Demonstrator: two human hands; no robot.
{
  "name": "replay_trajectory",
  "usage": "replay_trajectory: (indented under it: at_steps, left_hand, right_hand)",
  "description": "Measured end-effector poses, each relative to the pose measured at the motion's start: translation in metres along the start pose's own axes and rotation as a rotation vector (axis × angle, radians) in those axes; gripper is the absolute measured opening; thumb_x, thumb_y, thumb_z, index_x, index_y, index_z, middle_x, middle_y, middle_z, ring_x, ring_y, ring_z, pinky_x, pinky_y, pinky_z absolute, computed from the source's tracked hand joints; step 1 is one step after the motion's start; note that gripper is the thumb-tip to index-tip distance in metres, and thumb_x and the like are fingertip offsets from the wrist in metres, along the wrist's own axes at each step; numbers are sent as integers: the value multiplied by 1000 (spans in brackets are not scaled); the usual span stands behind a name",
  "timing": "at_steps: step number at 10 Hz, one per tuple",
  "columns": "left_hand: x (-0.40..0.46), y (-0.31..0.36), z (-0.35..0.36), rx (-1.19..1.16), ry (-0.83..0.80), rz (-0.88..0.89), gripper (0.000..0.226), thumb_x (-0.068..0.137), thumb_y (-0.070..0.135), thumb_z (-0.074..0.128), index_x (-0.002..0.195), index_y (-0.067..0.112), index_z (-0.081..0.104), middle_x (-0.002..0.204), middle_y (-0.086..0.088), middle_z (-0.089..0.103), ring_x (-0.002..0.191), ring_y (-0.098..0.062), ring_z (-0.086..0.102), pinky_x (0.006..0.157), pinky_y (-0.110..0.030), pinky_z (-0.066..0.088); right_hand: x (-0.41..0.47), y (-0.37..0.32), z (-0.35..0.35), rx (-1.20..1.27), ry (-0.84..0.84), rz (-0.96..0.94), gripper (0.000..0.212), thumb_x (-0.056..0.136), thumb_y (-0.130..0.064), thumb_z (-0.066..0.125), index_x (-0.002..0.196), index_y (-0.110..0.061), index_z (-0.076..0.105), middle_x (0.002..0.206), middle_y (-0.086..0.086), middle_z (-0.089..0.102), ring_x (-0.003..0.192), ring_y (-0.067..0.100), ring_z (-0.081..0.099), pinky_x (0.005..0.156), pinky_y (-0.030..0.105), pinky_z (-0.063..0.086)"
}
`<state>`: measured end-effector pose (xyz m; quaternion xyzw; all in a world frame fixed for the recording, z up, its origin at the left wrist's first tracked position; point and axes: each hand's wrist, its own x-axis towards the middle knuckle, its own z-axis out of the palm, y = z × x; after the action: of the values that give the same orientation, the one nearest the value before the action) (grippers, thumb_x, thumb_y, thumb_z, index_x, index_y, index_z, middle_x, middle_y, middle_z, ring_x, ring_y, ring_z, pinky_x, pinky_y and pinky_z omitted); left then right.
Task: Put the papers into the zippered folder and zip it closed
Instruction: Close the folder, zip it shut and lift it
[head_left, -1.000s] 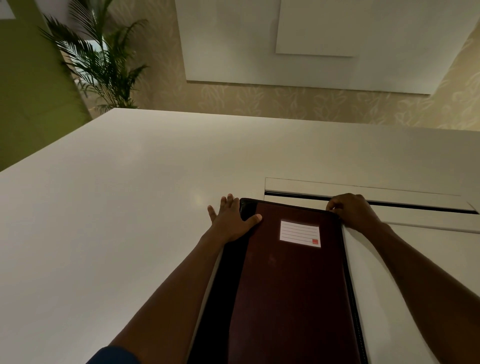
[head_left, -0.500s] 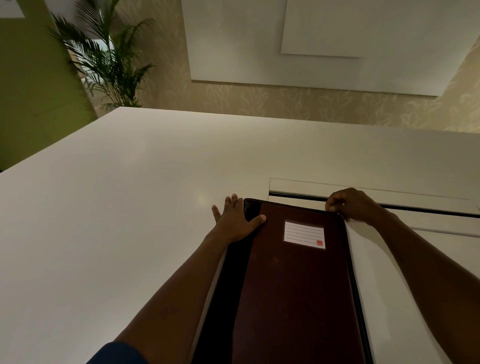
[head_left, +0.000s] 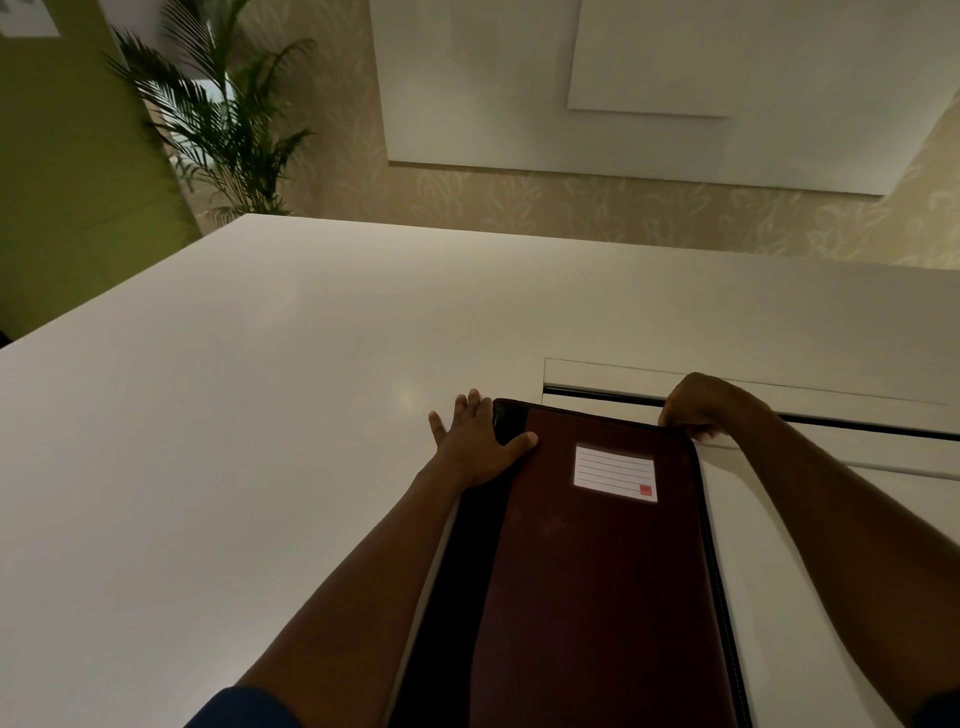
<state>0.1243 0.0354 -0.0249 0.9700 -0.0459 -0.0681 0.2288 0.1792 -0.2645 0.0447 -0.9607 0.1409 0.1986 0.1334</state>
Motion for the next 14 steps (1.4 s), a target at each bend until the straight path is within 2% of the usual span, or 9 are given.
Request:
replay_trajectory:
  at_steps: [1,2,4,9,11,12,13,14]
  left_hand:
    - [0,0,0,0,2,1,103,81,79,37,154,12,6,163,-9,-6,149,-23,-13,111,-58,-16]
    - [1,0,1,-5,7,6,103,81,79,37,154,12,7,163,-9,-6,149,-24,-12,111,-59,-16]
    - [1,0,1,-8,9,8,103,81,79,38,154,12,6,163,-9,-6,149,-23,-13,111,-59,-16]
    - [3,-2,3,-22,20,11,104,80,80,39,153,12,7,163,-10,-4,149,-24,-12,111,-58,-16]
    - [3,-4,3,-14,24,10,105,79,80,40,153,12,8,163,-10,-4,149,-24,-12,111,-58,-16]
    - [4,-4,4,-7,31,12,105,79,79,40,153,12,8,163,-10,-4,149,-24,-12,111,-58,-16]
    - [3,-3,5,-8,31,13,105,79,79,40,153,12,8,163,-10,-4,149,-24,-12,111,-58,-16]
    - [3,-2,3,-12,27,13,105,79,79,40,153,12,8,163,-10,-4,149,-23,-11,112,-58,-15]
  right_hand:
    - [1,-3,5,-42,95,8,14,77,-9,65,66,-1,61,61,13,60,45,20,51,47,22,38]
    - [3,-10,15,-58,213,-15,12,75,-6,63,69,-4,53,78,12,61,61,21,56,47,23,38]
    - [8,-16,24,-3,325,-42,19,74,-4,63,65,-9,47,69,8,52,58,20,48,52,27,39]
    - [16,-29,32,54,432,-20,22,73,0,62,62,-9,46,62,7,48,53,19,43,49,25,37]
    - [5,-9,23,113,326,85,16,78,-6,66,71,-1,52,66,10,49,65,23,52,52,26,40]
    - [-4,3,18,175,262,159,18,82,-10,64,70,-1,54,69,11,53,74,26,56,60,28,43]
    - [-3,11,17,206,183,170,24,85,-5,59,62,-3,51,70,12,53,72,26,54,65,29,42]
    - [2,17,16,263,172,108,23,83,5,58,64,-5,50,77,14,54,66,25,54,68,32,45]
